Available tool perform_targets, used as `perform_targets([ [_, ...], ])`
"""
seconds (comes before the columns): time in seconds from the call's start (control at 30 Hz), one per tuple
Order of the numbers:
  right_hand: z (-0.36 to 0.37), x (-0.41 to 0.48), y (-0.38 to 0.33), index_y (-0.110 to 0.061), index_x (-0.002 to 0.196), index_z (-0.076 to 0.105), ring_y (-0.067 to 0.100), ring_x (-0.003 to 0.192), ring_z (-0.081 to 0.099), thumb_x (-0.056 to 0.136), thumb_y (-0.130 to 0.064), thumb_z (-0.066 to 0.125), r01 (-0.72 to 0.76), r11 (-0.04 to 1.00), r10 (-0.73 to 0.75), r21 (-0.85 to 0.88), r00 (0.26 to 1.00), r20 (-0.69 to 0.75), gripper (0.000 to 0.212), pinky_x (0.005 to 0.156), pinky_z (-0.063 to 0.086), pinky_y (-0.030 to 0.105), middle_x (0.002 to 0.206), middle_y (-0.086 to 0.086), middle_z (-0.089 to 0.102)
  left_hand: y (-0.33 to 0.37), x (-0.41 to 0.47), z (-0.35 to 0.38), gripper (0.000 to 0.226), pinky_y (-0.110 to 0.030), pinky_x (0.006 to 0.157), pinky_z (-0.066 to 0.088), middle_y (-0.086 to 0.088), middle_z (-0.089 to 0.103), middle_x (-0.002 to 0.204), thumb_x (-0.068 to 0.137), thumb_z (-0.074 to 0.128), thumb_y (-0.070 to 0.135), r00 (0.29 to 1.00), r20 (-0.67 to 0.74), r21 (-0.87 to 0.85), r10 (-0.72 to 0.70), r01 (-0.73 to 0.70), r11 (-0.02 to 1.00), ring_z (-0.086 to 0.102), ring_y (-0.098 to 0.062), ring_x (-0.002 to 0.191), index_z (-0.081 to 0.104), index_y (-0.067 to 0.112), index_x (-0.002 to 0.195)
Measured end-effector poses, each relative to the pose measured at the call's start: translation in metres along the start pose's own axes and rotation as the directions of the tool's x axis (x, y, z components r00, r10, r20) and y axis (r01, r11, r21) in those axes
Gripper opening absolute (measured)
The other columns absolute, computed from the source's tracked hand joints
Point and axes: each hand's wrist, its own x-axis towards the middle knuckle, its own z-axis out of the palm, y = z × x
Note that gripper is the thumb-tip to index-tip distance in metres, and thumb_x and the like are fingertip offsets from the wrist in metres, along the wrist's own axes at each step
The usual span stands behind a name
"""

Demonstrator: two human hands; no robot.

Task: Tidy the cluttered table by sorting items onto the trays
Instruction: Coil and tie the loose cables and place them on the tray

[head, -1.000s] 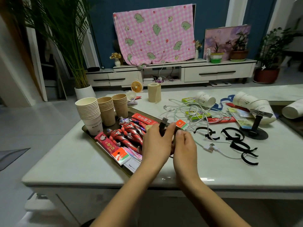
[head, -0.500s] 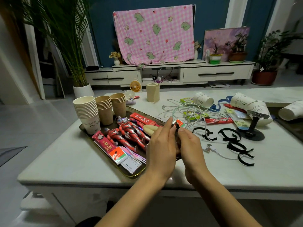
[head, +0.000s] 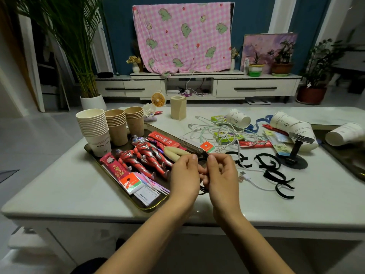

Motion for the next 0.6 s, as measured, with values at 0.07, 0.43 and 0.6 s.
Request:
perform_targets([
  [0.07,0.000,-0.003,0.003,-0.019,0.082,0.056,-0.004,0.053,0.052,0.094,-0.013,0.052,0.081,0.996,-0.080,-0.047,0.997,0.004,0.014,0.048,0.041,0.011,0.065,-0.008,0.059,-0.002,0.000,0.000,0.035,-0.022,0.055,0.040,-0.001,0.048,0.057,0.099,0.035,0.012,0.999,0.006,0.025,-0.044,0.044,0.999,0.046,-0.010,0.050,0.051,0.012,0.068],
  [0.43,-0.010,-0.001,0.008,-0.015,0.082,0.065,0.000,0.051,0.051,0.089,-0.007,0.058,0.057,0.998,-0.054,-0.028,0.995,0.082,0.013,0.047,0.040,0.012,0.057,-0.008,0.060,-0.006,0.002,0.004,0.036,-0.021,0.051,0.031,0.002,0.040,0.051,0.095,0.047,0.028,0.976,0.125,-0.260,-0.179,0.207,0.943,0.036,-0.009,0.047,0.057,0.011,0.064],
  [0.6,-0.015,0.003,0.010,-0.017,0.097,0.055,0.003,0.047,0.050,0.093,-0.018,0.054,-0.095,0.992,0.088,0.079,0.993,0.081,0.004,0.043,0.038,0.012,0.051,-0.007,0.055,-0.004,0.003,0.004,0.032,-0.018,0.044,0.033,0.005,0.042,0.044,0.092,0.045,0.013,0.971,0.176,-0.218,-0.162,0.199,0.956,0.035,-0.007,0.041,0.055,0.013,0.061],
])
